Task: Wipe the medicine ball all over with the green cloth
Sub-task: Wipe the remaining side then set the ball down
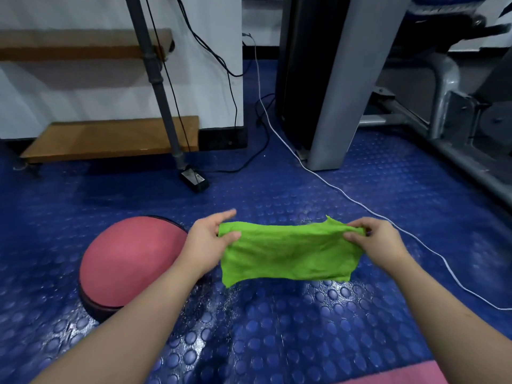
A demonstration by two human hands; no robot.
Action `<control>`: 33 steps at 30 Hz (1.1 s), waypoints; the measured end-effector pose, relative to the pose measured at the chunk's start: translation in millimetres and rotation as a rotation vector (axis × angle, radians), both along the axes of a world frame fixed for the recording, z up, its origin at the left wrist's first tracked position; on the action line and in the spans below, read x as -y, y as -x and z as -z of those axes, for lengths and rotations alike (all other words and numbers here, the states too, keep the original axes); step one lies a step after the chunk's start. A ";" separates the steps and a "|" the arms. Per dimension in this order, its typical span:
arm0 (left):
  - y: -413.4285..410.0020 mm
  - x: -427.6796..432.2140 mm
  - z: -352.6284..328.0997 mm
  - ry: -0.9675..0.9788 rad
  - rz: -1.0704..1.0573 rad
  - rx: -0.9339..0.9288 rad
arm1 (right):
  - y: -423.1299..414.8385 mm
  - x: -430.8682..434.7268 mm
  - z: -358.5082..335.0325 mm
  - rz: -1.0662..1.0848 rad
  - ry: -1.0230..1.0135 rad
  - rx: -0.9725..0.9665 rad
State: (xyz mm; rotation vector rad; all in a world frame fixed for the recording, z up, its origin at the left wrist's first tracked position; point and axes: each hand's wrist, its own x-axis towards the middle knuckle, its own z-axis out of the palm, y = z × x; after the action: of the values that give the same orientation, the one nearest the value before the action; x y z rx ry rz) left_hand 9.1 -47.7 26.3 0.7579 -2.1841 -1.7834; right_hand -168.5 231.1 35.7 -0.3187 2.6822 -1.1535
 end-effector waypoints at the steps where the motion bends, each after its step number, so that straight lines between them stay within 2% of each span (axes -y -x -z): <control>1: 0.3 -0.4 -1.2 0.021 0.020 0.030 | 3.9 -1.0 -1.5 0.018 -0.007 -0.009; 5: 0.3 0.4 0.9 0.017 0.062 0.114 | 13.3 -9.3 -6.5 0.021 -0.073 -0.002; 7: 2.1 0.6 1.0 0.140 0.021 0.121 | 15.1 -12.2 -6.8 -0.002 -0.095 -0.032; 9: 3.4 -0.8 -1.9 0.345 -0.011 0.134 | 16.1 -12.9 -5.7 -0.018 -0.107 -0.059; 11: 2.8 -1.5 -8.6 0.514 -0.033 0.148 | 16.0 -12.9 -6.0 -0.028 -0.028 -0.027; 13: 1.4 5.8 -9.1 0.495 -0.019 0.122 | 14.7 -13.6 -9.3 -0.021 0.184 0.096; 15: -0.3 14.2 -13.3 0.293 0.024 0.070 | 13.8 -14.4 -13.6 -0.015 0.384 0.215; 17: -2.0 14.8 -21.8 -0.029 0.051 -0.020 | 12.9 -11.3 -16.3 -0.039 0.502 0.259; 20: 1.5 7.3 -36.5 -0.401 0.005 -0.111 | 8.7 0.1 -17.5 -0.039 0.472 0.190; 23: 5.3 5.7 -39.8 -0.596 -0.084 -0.058 | 3.3 11.9 -8.3 -0.021 0.271 0.017; 26: 4.1 6.4 -32.6 -0.789 -0.135 0.091 | 3.1 15.5 4.1 0.040 0.173 -0.030; 29: -0.6 3.8 -21.4 -0.945 -0.002 0.123 | 1.7 14.8 11.0 0.154 0.291 0.067; 33: -5.7 -0.5 -11.5 -1.024 0.109 0.052 | -4.9 14.6 13.4 0.185 0.573 0.373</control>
State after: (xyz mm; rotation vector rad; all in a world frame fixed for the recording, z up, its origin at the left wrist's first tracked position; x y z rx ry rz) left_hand 14.8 -47.2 37.8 0.8445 -1.2117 -2.9531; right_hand -163.6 216.4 22.3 0.0671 2.0548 -1.8217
